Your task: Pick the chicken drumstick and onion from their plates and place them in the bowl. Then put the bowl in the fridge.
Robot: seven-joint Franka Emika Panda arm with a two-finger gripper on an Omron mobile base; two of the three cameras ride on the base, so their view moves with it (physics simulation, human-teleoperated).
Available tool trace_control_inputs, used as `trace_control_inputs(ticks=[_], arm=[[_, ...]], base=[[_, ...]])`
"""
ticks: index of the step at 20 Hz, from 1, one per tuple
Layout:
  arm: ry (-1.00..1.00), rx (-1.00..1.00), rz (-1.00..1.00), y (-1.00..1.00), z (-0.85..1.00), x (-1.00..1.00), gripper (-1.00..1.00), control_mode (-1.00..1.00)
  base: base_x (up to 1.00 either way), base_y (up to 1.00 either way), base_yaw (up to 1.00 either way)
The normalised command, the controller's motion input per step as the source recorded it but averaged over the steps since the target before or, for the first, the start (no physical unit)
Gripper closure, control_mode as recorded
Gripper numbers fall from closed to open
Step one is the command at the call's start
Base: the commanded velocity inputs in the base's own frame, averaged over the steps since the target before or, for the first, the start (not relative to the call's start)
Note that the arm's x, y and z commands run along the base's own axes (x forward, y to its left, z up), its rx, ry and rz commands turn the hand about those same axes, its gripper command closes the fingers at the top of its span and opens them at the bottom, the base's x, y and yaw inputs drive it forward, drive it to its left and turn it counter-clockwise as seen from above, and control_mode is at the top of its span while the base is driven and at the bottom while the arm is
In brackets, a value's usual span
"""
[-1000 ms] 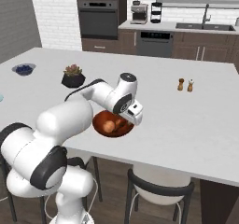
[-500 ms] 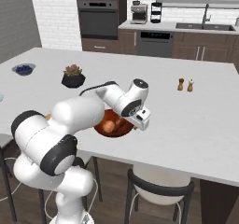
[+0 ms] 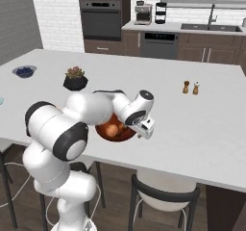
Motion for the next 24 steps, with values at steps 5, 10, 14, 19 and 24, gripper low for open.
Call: trace_control_inputs(ticks=[5,10,14,19,24], arm=[[-0.03,0.02,0.00,0.00,-0.33,0.12,-1.00,-1.00],[0.00,0.00,0.00,0.10,-0.26,0.23,-1.00,-1.00],[0.00,0.00,0.01,0.14,-0.26,0.08,1.00,-1.00],[-0.10,0.00,0.02,0.08,-0.01,0.00,1.00,-1.00],[-0.26,0.00,-0.01,0.02,0.28,-0.24,1.00,-1.00]], base=[[0.00,0.00,0.00],[0.00,0.00,0.00],[0.00,0.00,0.00],[0.00,0.00,0.00],[0.00,0.00,0.00]])
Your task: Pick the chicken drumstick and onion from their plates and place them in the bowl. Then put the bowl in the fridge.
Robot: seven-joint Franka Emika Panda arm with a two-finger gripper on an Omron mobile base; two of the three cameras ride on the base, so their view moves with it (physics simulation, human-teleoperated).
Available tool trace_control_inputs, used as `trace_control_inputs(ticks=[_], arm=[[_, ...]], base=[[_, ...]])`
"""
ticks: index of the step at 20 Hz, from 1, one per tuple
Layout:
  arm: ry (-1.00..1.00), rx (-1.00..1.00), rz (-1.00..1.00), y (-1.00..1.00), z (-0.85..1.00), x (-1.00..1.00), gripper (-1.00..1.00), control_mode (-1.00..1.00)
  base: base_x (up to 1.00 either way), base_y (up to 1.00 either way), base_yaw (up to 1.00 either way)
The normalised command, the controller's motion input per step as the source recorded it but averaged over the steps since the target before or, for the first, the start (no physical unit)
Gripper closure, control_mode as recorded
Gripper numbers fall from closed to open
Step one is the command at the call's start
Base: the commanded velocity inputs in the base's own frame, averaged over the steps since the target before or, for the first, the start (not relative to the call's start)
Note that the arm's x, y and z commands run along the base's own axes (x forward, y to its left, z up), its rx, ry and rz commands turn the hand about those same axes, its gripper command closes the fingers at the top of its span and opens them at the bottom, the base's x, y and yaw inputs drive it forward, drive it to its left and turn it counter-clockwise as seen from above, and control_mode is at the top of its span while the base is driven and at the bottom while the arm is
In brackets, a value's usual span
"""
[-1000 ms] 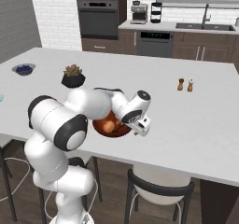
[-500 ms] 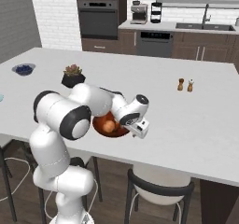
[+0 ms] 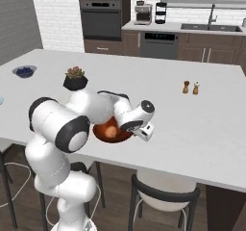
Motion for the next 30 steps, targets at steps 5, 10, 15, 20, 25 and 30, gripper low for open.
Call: trace_control_inputs(ticks=[5,10,15,20,25,30], arm=[[-0.19,0.06,-0.07,0.00,0.40,-0.53,1.00,-1.00],[-0.08,0.17,-0.17,0.00,0.33,-0.47,1.00,-1.00],[0.00,0.23,-0.18,0.00,0.97,-0.52,1.00,-1.00],[0.00,0.16,-0.22,0.00,1.00,-0.79,1.00,-1.00],[0.00,-0.03,-0.20,0.00,0.98,-0.61,1.00,-1.00],[0.00,-0.11,-0.38,0.00,0.70,-0.39,1.00,-1.00]], base=[[0.00,0.00,0.00],[0.00,0.00,0.00],[0.00,0.00,0.00],[0.00,0.00,0.00],[0.00,0.00,0.00],[0.00,0.00,0.00]])
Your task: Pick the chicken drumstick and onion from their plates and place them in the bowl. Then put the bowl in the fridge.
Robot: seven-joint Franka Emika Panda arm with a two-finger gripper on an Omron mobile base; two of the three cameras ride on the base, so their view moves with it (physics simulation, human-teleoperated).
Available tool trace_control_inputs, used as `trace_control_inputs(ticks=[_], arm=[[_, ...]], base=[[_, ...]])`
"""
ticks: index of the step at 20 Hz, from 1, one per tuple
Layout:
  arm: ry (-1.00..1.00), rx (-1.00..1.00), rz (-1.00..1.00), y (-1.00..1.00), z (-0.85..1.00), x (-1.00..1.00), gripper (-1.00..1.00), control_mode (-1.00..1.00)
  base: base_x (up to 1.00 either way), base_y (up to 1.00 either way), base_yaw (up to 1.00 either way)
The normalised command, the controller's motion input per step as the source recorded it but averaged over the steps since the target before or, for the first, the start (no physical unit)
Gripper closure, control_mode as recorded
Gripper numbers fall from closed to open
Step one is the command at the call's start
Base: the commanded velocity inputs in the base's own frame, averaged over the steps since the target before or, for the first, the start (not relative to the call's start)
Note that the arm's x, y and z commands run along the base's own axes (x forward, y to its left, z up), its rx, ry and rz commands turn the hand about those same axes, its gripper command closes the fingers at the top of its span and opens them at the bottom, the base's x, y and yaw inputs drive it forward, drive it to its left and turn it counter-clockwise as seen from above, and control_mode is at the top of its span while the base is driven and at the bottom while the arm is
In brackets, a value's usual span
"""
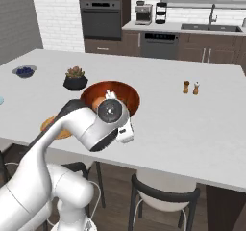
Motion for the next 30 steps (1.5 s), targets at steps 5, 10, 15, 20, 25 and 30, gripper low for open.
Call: trace_control_inputs(ticks=[5,10,15,20,25,30], arm=[[0.04,-0.05,-0.29,0.00,0.30,-0.10,1.00,1.00],[0.00,0.00,0.00,0.00,0.00,0.00,1.00,1.00],[0.00,0.00,0.00,0.00,0.00,0.00,1.00,1.00],[0.00,0.00,0.00,0.00,0.00,0.00,1.00,1.00],[0.00,0.00,0.00,0.00,0.00,0.00,1.00,1.00],[0.00,0.00,0.00,0.00,0.00,0.00,1.00,1.00]], base=[[-0.15,-0.04,-0.17],[-0.67,-0.69,-0.24],[-0.75,-0.93,-0.17],[-0.28,-0.87,-0.39],[0.09,-0.20,-0.87],[0.00,0.00,-1.00]])
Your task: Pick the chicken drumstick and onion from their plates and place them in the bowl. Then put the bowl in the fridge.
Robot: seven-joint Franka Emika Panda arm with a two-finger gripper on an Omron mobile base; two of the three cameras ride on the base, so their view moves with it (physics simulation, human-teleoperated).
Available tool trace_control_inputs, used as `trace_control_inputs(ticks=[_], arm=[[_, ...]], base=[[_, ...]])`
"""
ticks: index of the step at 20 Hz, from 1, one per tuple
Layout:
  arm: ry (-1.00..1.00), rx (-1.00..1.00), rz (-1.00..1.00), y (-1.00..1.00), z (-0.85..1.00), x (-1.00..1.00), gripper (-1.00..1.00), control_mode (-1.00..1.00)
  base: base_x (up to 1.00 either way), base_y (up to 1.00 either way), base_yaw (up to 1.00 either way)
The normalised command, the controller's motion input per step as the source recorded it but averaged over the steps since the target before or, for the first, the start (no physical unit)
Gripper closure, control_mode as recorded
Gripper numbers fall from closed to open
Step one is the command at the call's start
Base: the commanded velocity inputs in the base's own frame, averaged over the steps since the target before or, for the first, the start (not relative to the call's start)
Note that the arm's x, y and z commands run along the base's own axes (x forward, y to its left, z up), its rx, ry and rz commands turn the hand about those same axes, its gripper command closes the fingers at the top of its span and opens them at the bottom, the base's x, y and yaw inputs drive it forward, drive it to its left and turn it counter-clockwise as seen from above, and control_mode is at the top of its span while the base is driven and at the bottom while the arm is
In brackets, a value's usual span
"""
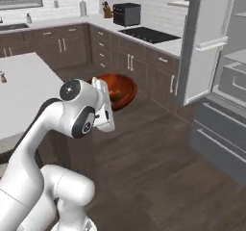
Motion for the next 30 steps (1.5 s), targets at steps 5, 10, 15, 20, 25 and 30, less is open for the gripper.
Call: trace_control_inputs(ticks=[5,10,15,20,25,30], arm=[[0.00,0.00,0.00,0.00,0.00,0.00,1.00,1.00],[0.00,0.00,0.00,0.00,0.00,0.00,1.00,1.00],[0.00,0.00,0.00,0.00,0.00,0.00,1.00,1.00],[0.00,0.00,0.00,0.00,0.00,0.00,1.00,1.00],[0.00,0.00,0.00,0.00,0.00,0.00,1.00,1.00],[0.00,0.00,0.00,0.00,0.00,0.00,1.00,1.00]], base=[[0.45,0.34,-0.86],[0.99,0.52,-0.62],[1.00,0.09,-0.47],[1.00,0.05,-0.32],[1.00,0.64,-0.11],[1.00,0.08,-0.01]])
